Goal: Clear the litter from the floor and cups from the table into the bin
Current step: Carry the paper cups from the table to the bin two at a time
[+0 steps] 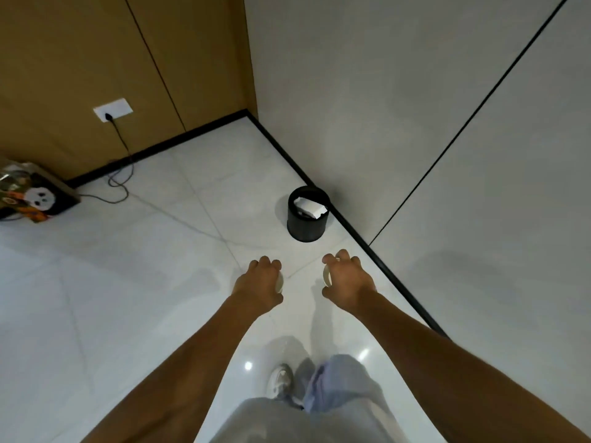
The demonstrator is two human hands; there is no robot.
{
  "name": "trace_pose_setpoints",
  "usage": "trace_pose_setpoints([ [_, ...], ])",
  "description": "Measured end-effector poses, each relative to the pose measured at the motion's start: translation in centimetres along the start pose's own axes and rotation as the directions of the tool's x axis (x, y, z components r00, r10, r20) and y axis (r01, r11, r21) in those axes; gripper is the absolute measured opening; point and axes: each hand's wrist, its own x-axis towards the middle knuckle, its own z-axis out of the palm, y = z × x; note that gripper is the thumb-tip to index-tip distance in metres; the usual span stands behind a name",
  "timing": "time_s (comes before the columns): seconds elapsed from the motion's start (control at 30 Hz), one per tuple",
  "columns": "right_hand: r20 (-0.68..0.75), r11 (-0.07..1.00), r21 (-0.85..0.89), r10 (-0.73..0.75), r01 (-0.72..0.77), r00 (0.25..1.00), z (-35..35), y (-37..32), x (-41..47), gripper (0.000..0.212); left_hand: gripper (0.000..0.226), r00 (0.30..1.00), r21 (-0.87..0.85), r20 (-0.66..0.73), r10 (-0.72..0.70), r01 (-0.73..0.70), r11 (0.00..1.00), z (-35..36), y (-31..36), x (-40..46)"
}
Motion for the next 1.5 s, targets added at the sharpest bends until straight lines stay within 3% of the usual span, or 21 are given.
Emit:
trace_pose_setpoints([
  [0.27,-0.008,1.000,-0.003,-0.016,0.016,1.000,-6.3,5.6,15.0,0.058,0.061,1.000,-0.020,0.005,-0.022,0.023,1.000,-4.7,2.6,16.1],
  [0.5,0.056,0.991,-0.097,-0.083,0.088,0.995,-12.5,8.6,28.3,0.060,0.059,0.992,-0.172,0.003,-0.125,0.124,0.977,-8.6,4.9,27.2],
  [0.77,0.166,0.976,-0.135,-0.150,0.173,0.975,-14.5,7.2,40.2,0.056,0.064,0.976,-0.273,0.061,-0.210,0.219,0.937,-10.9,2.4,36.2],
  [1.03,0.236,0.988,-0.091,-0.098,0.122,0.967,-16.0,6.1,49.7,0.068,0.066,0.971,-0.347,0.067,-0.231,0.240,0.906,-12.2,-0.4,45.9],
  [1.3,0.291,0.994,-0.052,-0.077,0.096,0.954,-12.8,7.0,58.3,0.067,0.069,0.963,-0.319,0.061,-0.264,0.270,0.909,-8.9,-2.0,54.2],
  [1.5,0.338,0.993,-0.041,-0.090,0.110,0.937,-4.6,9.8,65.5,0.064,0.067,0.930,-0.347,0.089,-0.357,0.365,0.864,-0.5,-3.0,61.0],
])
